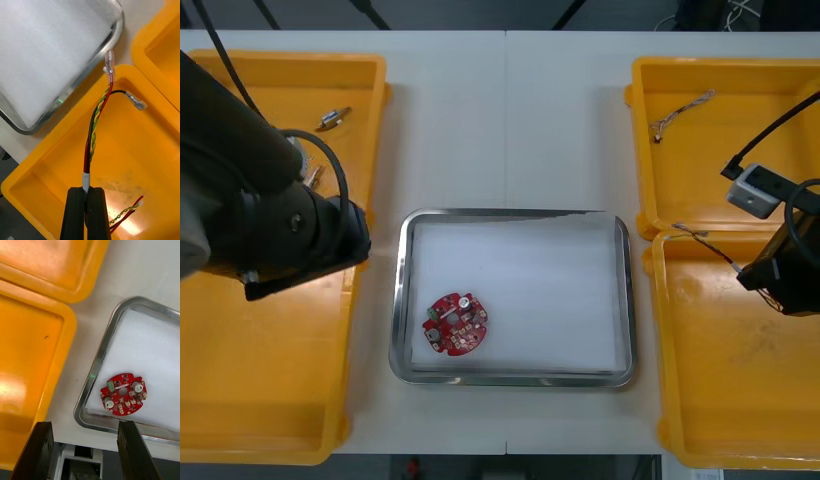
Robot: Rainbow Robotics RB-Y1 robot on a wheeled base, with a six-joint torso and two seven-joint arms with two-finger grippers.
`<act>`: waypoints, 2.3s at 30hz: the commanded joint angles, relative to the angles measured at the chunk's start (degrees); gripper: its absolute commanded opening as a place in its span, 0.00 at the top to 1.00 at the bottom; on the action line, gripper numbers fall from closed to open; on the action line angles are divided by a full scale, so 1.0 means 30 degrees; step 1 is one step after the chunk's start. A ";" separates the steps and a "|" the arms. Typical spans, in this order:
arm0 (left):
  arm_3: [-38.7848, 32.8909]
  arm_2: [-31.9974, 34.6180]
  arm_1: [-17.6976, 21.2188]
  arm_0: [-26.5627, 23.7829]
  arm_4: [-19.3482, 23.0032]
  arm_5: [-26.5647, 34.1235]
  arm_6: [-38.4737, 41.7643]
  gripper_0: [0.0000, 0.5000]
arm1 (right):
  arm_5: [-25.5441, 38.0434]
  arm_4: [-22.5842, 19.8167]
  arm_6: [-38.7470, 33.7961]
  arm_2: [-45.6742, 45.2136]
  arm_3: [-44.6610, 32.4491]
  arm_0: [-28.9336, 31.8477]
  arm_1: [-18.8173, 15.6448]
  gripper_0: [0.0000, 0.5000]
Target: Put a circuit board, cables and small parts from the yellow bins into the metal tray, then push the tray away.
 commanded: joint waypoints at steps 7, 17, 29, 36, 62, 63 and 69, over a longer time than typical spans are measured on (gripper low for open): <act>0.4356 0.3541 0.3018 -0.1572 0.3258 -0.0948 -0.3450 0.00 | 0.0064 -0.0230 -0.0275 0.5660 -0.2252 -0.4287 -0.0781 1.00; 1.0274 0.3775 0.4307 -0.2802 0.3492 -0.2413 -0.7376 0.00 | -0.0597 0.0326 -0.0305 1.0757 -0.3131 -0.6953 -0.0810 1.00; 1.5371 0.3775 0.4453 -0.2978 0.1793 -0.5782 -1.1477 0.00 | -0.4728 0.3637 -0.0305 1.6998 -0.2135 -0.8623 -0.0810 1.00; 1.6455 0.3746 0.4424 -0.3007 0.1969 -0.6866 -1.3470 0.00 | -0.7043 0.5512 -0.0305 1.9576 -0.0963 -0.8740 -0.0840 1.00; 1.7158 0.1402 0.1846 -0.4794 -0.0580 -0.9825 -1.4261 0.00 | -1.1378 0.8295 -0.0158 2.3912 0.2875 -0.8945 0.0098 1.00; 1.7158 0.1344 0.1846 -0.4794 -0.0726 -0.9825 -1.4231 0.00 | -1.1378 0.8324 -0.0217 2.3912 0.2934 -0.8945 0.0186 1.00; 1.7481 0.1344 0.1670 -0.4882 -0.0961 -0.9972 -1.3909 0.00 | -1.1378 0.8500 -0.0129 2.3941 0.2963 -0.8945 0.0274 0.71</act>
